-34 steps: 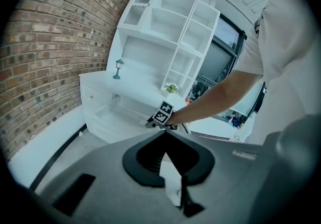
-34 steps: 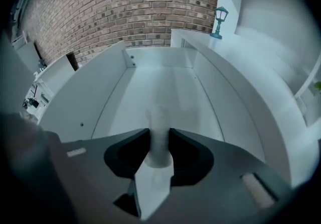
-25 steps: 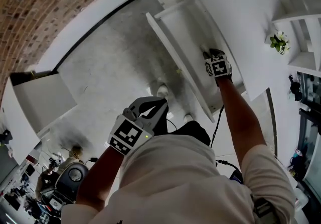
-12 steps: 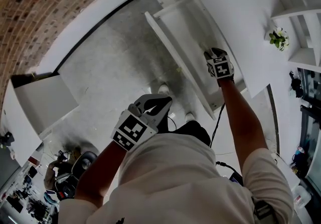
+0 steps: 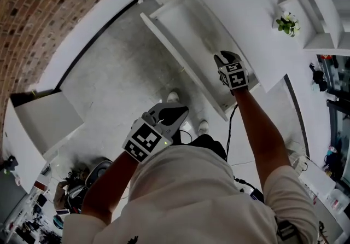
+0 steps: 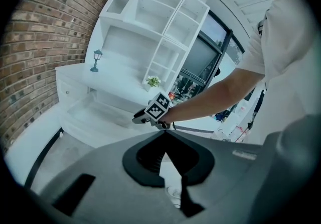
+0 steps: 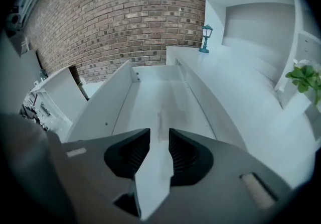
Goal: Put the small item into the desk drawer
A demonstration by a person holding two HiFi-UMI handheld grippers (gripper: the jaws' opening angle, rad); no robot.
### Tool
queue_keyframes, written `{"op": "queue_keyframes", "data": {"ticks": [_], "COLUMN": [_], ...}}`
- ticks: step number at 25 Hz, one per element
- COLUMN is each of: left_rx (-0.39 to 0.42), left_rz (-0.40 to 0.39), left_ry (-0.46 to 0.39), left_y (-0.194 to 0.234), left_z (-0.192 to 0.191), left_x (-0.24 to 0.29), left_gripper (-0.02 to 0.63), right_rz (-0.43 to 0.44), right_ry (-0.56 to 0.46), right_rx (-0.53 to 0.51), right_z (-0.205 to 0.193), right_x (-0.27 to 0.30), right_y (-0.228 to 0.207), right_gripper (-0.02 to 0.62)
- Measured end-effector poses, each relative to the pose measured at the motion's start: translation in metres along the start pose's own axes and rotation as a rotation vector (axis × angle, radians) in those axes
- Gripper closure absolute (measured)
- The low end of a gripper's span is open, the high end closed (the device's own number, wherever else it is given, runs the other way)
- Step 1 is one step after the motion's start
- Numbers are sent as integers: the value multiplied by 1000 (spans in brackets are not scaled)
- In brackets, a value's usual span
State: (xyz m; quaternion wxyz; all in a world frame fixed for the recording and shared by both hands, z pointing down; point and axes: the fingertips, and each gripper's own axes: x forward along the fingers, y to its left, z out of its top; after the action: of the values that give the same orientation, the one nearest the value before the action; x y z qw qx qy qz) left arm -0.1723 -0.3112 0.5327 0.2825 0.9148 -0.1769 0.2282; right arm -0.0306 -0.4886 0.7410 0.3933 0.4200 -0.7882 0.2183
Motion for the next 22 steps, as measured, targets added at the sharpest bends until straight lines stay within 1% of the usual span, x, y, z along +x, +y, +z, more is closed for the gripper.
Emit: {"op": "queue_keyframes", "data": {"ticks": [1, 5, 11, 17, 22], "left_rx": [6, 33, 59, 88, 92], "left_rz": [-6, -14, -4, 14, 26], "left_ry": [2, 8, 3, -12, -40], "left_y": [-7, -30, -79, -137, -183], "left_z": [0, -1, -2, -5, -5], "left_x": [4, 19, 42, 61, 67], "left_gripper": [601, 601, 601, 601, 601], "right_rz": [4, 23, 59, 100, 125], "right_ry": [-11, -65, -123, -172, -204], "right_rx": [5, 17, 19, 6, 3], "right_z": [-3, -14, -41, -78, -116], "right_x": [-7, -38, -87, -152, -213], "right_y": [1, 3, 10, 22, 35], "right_gripper": [466, 525, 563, 584, 584]}}
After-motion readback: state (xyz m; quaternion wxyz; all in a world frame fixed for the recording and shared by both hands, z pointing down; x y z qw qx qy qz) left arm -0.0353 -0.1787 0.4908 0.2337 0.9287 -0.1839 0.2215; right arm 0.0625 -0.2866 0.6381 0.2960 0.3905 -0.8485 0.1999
